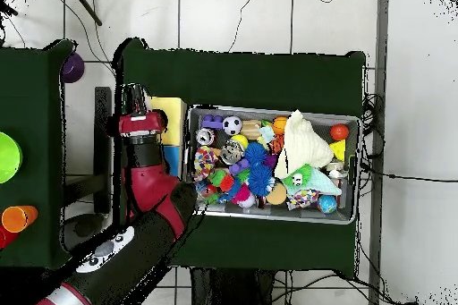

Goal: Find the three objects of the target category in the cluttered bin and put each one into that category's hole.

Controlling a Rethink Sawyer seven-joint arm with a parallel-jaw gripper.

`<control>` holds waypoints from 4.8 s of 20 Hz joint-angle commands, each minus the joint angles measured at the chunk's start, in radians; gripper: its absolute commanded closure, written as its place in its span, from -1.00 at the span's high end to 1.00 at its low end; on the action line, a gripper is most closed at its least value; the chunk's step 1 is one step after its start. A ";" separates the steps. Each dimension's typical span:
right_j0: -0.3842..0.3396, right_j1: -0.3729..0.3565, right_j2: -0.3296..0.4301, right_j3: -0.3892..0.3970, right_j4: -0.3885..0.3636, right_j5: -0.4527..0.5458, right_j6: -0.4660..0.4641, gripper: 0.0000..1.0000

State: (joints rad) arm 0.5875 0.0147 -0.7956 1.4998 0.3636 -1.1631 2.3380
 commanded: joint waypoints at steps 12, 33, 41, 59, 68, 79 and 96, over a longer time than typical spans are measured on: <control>-0.061 -0.012 0.057 -0.035 -0.109 0.089 0.038 -1.00; -0.102 -0.128 0.186 -0.051 -0.342 0.594 0.083 -1.00; -0.144 -0.223 0.301 -0.076 -0.476 0.761 0.085 -1.00; -0.086 -0.269 0.300 -0.031 -0.398 0.833 0.067 -1.00; -0.134 -0.292 0.400 -0.027 -0.435 0.932 0.074 -1.00; -0.253 -0.348 0.605 0.005 -0.453 1.158 0.035 -1.00; -0.267 -0.344 0.633 -0.050 -0.402 1.396 0.031 -1.00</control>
State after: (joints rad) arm 0.3196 -0.4134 -0.2872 1.4771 -0.0601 0.0312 2.3380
